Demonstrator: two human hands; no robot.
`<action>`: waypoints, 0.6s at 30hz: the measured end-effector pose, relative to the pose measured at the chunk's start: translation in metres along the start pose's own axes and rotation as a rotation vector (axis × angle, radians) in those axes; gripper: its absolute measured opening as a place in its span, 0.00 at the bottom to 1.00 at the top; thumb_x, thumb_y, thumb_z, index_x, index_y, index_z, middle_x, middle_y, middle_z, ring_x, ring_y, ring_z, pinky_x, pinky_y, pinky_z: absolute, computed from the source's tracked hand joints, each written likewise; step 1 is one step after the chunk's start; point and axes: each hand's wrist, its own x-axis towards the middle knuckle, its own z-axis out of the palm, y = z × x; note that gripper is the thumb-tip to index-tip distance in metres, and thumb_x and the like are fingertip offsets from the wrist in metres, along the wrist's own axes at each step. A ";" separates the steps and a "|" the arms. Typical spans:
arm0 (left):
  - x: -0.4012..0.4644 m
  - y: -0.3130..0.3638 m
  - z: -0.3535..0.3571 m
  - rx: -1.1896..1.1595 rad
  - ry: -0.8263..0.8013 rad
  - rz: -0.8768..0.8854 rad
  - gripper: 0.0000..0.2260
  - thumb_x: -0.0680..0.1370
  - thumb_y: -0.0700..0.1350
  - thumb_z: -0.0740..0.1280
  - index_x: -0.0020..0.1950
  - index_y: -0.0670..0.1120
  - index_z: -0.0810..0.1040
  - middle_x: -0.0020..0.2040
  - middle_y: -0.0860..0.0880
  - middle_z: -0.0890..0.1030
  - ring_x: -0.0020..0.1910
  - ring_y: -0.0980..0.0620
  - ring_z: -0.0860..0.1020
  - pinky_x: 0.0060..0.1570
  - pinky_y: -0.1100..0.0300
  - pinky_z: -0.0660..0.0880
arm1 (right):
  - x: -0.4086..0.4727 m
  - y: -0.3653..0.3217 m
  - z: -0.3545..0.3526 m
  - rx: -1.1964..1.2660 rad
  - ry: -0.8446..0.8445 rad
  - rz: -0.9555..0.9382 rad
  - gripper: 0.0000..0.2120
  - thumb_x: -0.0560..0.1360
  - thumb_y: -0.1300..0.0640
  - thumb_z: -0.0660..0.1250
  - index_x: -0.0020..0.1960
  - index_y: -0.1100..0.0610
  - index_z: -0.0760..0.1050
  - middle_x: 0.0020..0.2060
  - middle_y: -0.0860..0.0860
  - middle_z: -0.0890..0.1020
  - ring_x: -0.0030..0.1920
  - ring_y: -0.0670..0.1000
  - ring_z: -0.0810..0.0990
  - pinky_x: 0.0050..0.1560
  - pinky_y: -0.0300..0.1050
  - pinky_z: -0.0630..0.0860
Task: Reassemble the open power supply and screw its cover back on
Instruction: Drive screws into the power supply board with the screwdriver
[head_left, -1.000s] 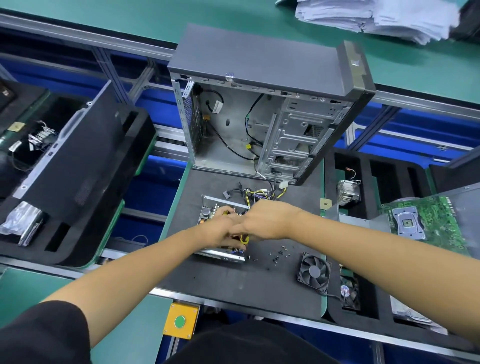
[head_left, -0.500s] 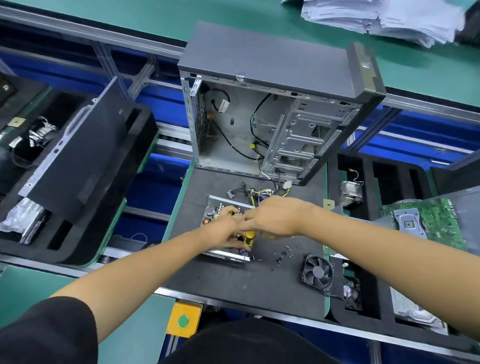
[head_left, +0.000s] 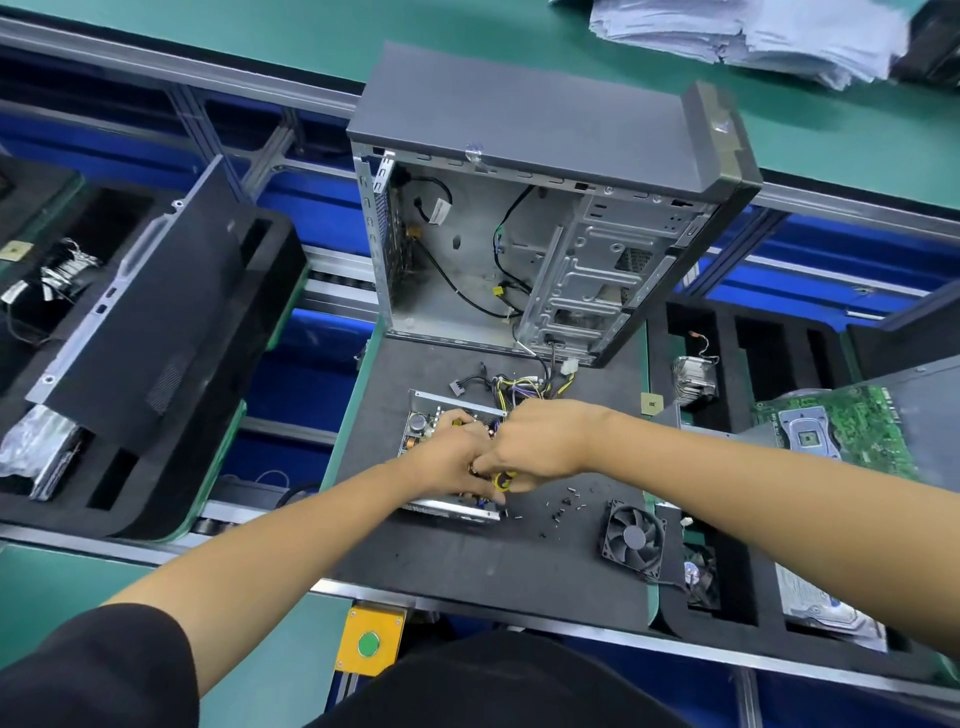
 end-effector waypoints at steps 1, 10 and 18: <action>-0.001 0.001 -0.001 -0.054 0.010 -0.031 0.20 0.64 0.65 0.80 0.38 0.51 0.78 0.41 0.52 0.77 0.54 0.62 0.69 0.67 0.56 0.55 | 0.001 -0.002 0.002 0.006 -0.002 0.033 0.07 0.77 0.48 0.65 0.51 0.51 0.73 0.28 0.47 0.62 0.30 0.59 0.70 0.31 0.46 0.62; -0.014 0.029 -0.011 -0.411 0.050 0.056 0.07 0.70 0.49 0.81 0.46 0.55 0.87 0.44 0.53 0.85 0.45 0.52 0.82 0.50 0.48 0.77 | 0.000 -0.011 0.015 -0.020 -0.073 0.238 0.21 0.81 0.42 0.57 0.44 0.58 0.76 0.34 0.56 0.78 0.36 0.60 0.77 0.32 0.46 0.62; -0.018 0.035 -0.009 -0.359 0.087 0.041 0.10 0.73 0.47 0.79 0.49 0.43 0.85 0.46 0.50 0.83 0.47 0.53 0.80 0.47 0.56 0.75 | -0.006 -0.012 0.019 -0.197 -0.111 0.120 0.17 0.81 0.42 0.57 0.58 0.54 0.73 0.43 0.53 0.82 0.38 0.58 0.80 0.36 0.48 0.70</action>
